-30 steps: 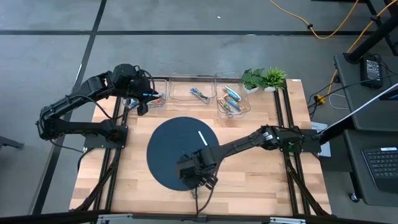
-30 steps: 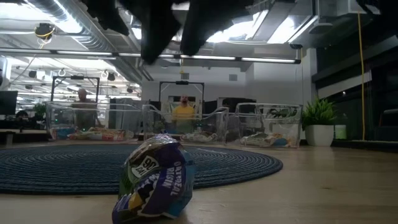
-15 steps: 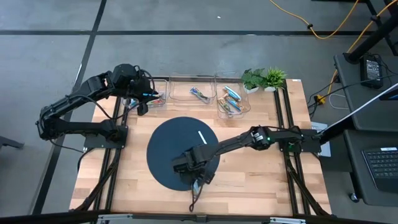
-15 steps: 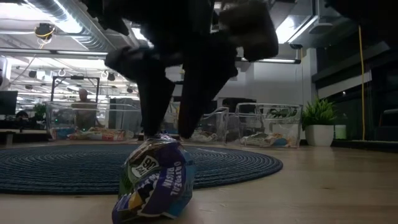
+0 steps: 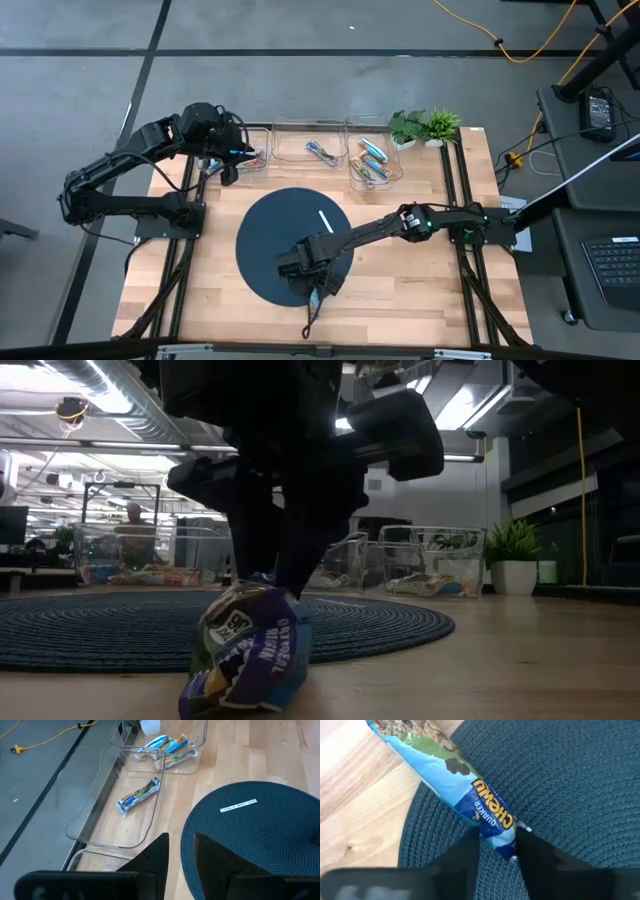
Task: Pick and place Granola Bars by type
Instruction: Put the blue chewy bar into the top center transparent bin
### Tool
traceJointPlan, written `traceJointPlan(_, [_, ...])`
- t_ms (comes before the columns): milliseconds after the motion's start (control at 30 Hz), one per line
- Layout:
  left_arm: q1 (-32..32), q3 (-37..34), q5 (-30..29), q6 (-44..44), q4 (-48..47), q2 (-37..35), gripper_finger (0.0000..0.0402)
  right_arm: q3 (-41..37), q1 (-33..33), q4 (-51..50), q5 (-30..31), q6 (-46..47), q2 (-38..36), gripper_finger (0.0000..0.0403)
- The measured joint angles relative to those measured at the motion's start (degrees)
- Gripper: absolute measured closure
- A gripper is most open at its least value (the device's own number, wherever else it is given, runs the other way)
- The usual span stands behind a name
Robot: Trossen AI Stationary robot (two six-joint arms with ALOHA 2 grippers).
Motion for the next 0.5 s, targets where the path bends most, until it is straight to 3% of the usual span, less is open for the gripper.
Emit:
traceJointPlan(233, [0.0,0.0,0.0,0.0,0.0,0.0,0.0319,0.0,-0.1,-0.1,0.0,1.8,0.0,0.0386])
traceJointPlan(500, [0.0,0.0,0.0,0.0,0.0,0.0,0.0322,-0.1,-1.6,-5.0,4.4,9.6,-4.9,0.0396])
